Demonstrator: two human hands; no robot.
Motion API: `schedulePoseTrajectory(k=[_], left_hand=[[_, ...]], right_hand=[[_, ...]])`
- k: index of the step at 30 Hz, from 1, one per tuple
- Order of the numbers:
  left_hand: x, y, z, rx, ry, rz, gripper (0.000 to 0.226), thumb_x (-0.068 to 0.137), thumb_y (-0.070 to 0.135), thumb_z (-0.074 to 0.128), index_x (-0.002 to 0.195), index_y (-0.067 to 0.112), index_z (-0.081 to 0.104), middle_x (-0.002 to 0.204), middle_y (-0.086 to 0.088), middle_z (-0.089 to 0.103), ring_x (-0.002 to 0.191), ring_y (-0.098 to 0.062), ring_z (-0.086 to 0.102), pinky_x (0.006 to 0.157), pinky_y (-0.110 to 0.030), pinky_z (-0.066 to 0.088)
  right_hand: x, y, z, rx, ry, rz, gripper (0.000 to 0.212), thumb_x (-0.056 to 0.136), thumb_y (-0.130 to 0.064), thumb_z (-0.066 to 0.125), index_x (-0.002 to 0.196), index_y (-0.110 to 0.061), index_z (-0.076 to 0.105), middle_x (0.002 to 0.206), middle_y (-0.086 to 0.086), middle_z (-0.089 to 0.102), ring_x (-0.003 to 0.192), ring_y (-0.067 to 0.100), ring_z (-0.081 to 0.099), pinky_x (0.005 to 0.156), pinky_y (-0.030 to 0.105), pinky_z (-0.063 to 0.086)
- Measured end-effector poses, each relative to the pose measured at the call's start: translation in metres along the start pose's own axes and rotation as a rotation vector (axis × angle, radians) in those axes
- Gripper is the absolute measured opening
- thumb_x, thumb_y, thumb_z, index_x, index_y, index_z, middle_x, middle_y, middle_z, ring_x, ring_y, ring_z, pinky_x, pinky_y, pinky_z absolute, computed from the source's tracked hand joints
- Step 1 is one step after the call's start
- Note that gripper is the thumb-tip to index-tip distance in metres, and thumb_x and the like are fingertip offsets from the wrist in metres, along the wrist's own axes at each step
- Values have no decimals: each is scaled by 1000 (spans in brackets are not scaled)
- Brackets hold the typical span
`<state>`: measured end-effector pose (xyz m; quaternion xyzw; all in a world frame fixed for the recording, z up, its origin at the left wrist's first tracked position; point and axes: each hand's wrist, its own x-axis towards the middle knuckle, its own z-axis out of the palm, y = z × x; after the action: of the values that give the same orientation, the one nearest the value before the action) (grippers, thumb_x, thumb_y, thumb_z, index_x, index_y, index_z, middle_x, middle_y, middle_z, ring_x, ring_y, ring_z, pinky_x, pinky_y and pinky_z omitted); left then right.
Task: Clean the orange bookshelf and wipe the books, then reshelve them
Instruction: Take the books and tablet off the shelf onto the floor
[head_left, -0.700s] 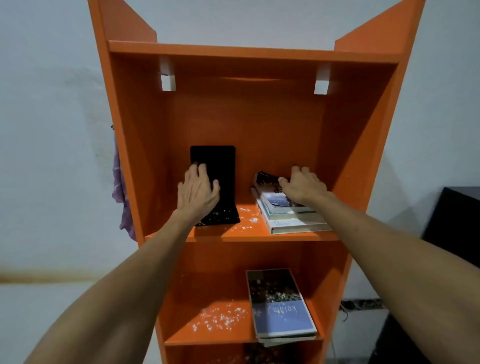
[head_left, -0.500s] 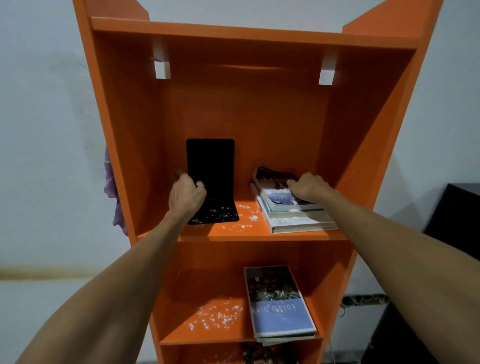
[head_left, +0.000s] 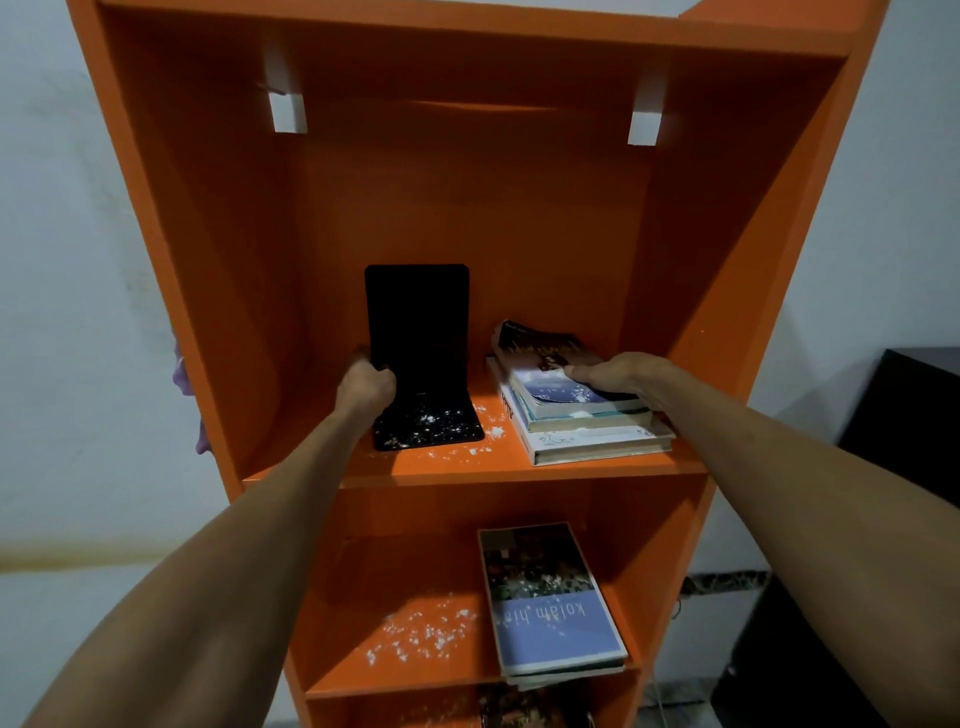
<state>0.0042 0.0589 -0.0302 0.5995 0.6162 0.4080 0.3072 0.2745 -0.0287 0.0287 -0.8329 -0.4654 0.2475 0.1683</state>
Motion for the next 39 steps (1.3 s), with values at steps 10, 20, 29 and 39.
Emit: schedulePoseTrajectory(k=[10,20,29,39], left_hand=[[-2,9,19,-40,-39,127,36,100,9,47,136,12,47,94,-2,57,64,-10,52,50,-21,40],[-17,1,11,-24,-4,180,38,102,13,44,140,10,45,127,-8,57,72,-3,50,56,-15,38],[-39,-3,1,-92,-33,199,19,100,9,46,117,15,53,116,-6,60,92,-14,58,72,-25,47],[-62,-5,-3,-110,-9,200,16,100,11,48,113,17,54,111,-1,60,99,-15,57,83,-26,46]], right_hand=[[-44,-2,-5,-40,-107,64,87,95,-63,42,156,-8,16,163,18,12,146,40,23,107,50,32],[-65,5,5,47,-191,105,77,89,-71,46,145,-20,32,99,5,36,108,30,32,94,45,35],[-80,25,15,386,-103,96,84,69,-70,72,123,-8,56,116,11,51,116,28,49,106,44,40],[-89,54,15,821,-148,150,53,63,-29,91,104,-5,67,85,16,76,64,30,74,50,42,59]])
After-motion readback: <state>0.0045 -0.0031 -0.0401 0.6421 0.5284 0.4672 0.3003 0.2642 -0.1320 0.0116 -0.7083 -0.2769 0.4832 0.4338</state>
